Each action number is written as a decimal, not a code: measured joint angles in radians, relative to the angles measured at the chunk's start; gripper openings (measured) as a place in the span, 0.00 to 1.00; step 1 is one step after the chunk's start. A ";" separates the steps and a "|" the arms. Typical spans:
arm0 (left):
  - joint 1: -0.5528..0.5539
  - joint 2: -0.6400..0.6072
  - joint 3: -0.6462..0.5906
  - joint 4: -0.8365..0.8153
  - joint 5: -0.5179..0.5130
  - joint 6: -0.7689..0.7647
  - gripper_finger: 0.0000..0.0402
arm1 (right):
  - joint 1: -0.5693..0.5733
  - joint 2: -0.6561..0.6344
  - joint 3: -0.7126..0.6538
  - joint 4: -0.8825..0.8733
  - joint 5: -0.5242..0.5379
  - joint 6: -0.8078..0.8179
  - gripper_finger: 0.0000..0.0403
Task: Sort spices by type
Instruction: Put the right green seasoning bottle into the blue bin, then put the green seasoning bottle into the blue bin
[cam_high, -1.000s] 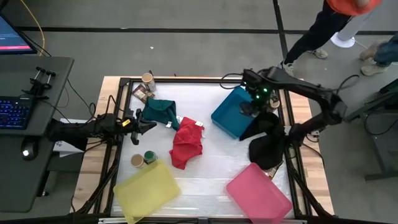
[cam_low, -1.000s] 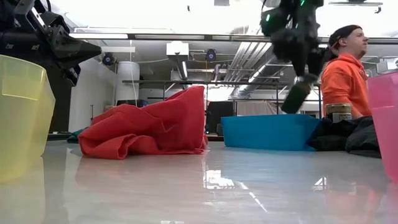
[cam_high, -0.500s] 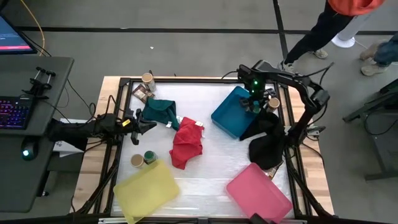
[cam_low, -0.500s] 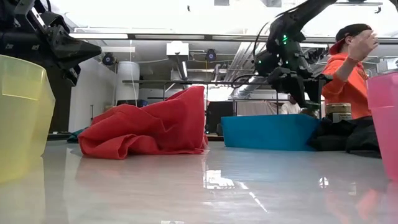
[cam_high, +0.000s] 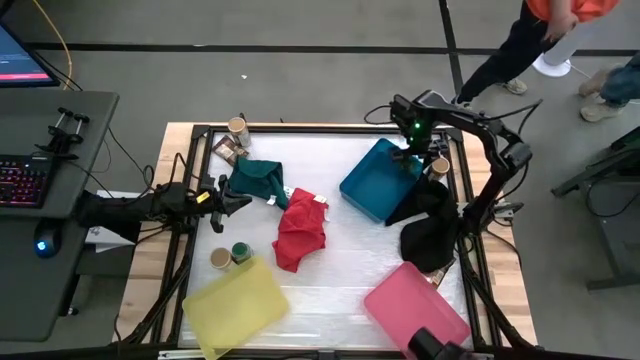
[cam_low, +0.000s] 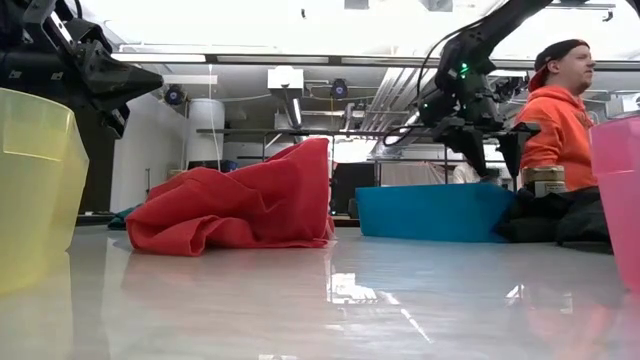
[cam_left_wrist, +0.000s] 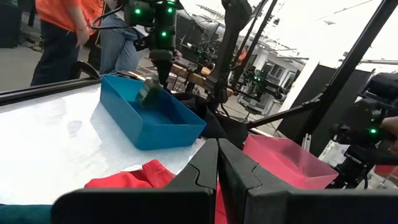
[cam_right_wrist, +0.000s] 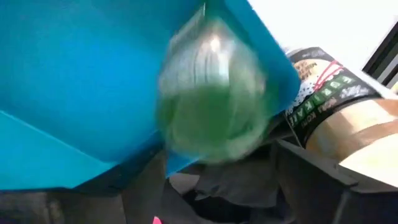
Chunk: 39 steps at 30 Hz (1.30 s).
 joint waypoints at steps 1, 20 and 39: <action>0.000 0.000 0.000 0.000 0.000 0.000 0.00 | -0.004 0.000 0.000 0.006 0.000 -0.003 0.71; 0.000 0.000 0.000 0.000 0.000 0.000 0.00 | 0.031 -0.151 -0.001 0.020 -0.109 -0.263 0.72; 0.000 0.000 0.000 0.000 0.000 0.000 0.00 | 0.695 -0.444 -0.001 0.684 -0.185 -0.085 0.72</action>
